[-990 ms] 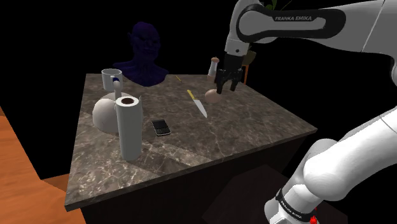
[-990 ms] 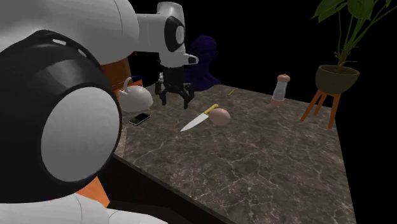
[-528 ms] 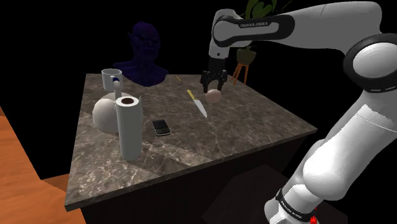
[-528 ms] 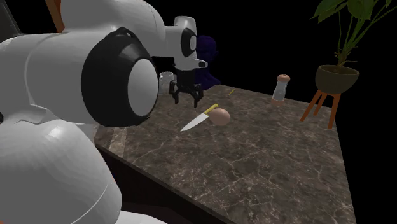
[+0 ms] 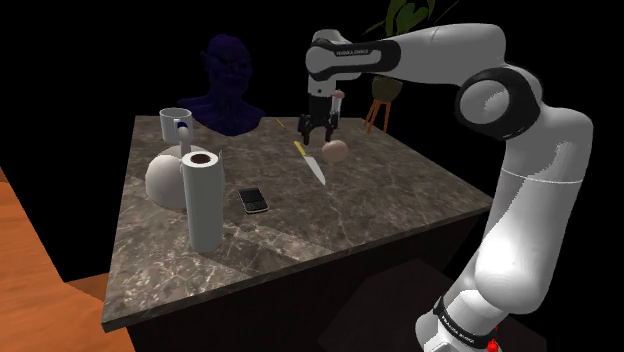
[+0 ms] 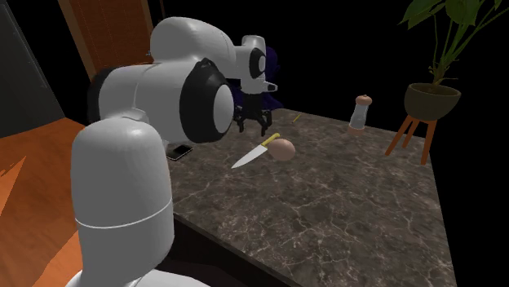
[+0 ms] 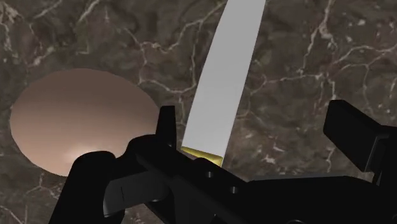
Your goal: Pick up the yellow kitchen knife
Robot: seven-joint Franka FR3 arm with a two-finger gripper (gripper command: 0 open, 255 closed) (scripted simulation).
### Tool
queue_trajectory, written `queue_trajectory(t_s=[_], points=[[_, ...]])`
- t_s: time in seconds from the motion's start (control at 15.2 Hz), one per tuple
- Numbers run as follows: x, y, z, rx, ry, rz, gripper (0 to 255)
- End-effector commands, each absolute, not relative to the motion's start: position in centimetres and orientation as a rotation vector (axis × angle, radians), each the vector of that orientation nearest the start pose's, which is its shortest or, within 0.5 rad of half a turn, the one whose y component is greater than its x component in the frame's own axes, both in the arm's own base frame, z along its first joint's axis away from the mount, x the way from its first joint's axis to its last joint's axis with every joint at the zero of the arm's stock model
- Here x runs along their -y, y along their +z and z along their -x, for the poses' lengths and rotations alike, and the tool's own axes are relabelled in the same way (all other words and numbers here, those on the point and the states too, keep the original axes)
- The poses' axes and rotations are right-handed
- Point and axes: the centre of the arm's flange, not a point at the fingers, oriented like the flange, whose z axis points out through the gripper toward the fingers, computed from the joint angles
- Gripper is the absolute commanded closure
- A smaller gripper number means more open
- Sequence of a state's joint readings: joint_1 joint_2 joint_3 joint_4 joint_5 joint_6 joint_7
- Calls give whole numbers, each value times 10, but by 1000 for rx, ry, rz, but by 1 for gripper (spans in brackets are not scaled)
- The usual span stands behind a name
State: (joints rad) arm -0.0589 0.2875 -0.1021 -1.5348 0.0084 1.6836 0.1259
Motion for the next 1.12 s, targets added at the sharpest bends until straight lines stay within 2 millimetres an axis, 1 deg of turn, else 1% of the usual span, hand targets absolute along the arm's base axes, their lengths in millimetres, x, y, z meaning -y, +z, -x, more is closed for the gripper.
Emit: queue_trajectory(t_s=[0.0, 0.33, 0.4, 0.86, 0.99, 1.06], points=[[105, 469, -649, -471, 237, 3120, 0], [131, 439, -706, -524, 280, 3118, 0], [135, 434, -714, -532, 286, 3118, 0], [135, 397, -714, -532, 286, 3118, 0], [135, 394, -714, -532, 286, 3118, 0], [135, 393, -714, -532, 286, 3118, 255]])
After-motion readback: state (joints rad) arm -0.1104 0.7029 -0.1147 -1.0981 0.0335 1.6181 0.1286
